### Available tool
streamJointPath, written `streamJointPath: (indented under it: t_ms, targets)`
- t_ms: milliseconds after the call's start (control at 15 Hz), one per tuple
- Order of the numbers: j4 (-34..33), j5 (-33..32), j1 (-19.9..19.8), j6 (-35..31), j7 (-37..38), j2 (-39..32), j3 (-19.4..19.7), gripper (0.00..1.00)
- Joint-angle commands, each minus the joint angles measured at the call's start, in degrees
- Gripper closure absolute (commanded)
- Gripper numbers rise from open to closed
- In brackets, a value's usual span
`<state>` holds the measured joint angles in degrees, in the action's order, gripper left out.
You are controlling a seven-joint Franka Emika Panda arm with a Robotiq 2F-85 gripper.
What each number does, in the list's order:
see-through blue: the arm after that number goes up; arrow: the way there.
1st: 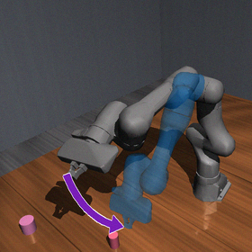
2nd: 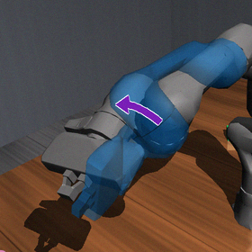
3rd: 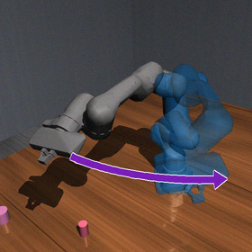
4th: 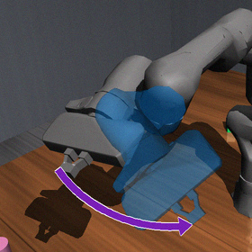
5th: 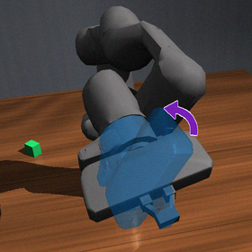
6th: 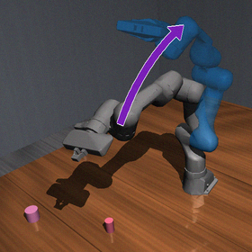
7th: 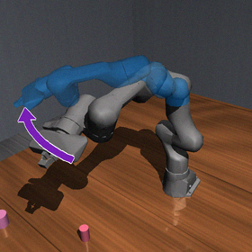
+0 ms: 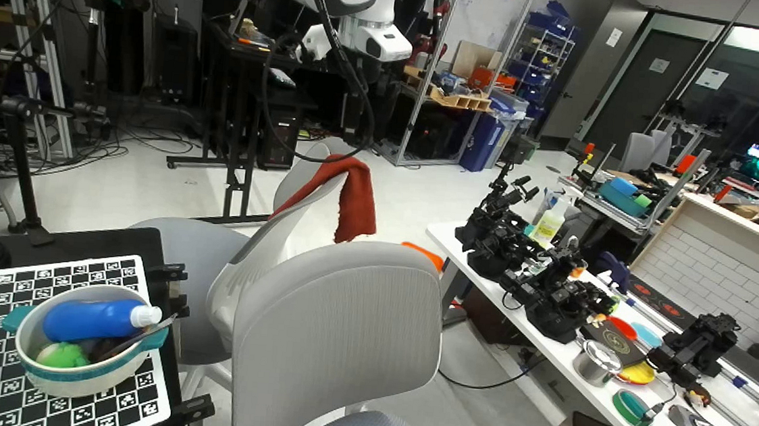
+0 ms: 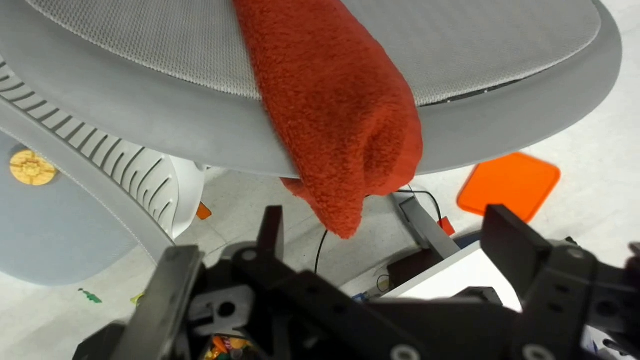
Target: Move the towel to the chair on the left, then back to the chair on the right
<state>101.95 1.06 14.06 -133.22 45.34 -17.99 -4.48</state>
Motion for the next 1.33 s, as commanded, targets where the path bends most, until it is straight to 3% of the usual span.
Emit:
streamJointPath:
  t_ms: [0, 1267]
  targets:
    - [1.28, -0.05, 0.36, -1.33, 1.02, 1.09, -0.09, 0.00]
    - [-2.92, -0.30, 1.26, -0.82, 3.03, -4.98, 0.06, 0.00]
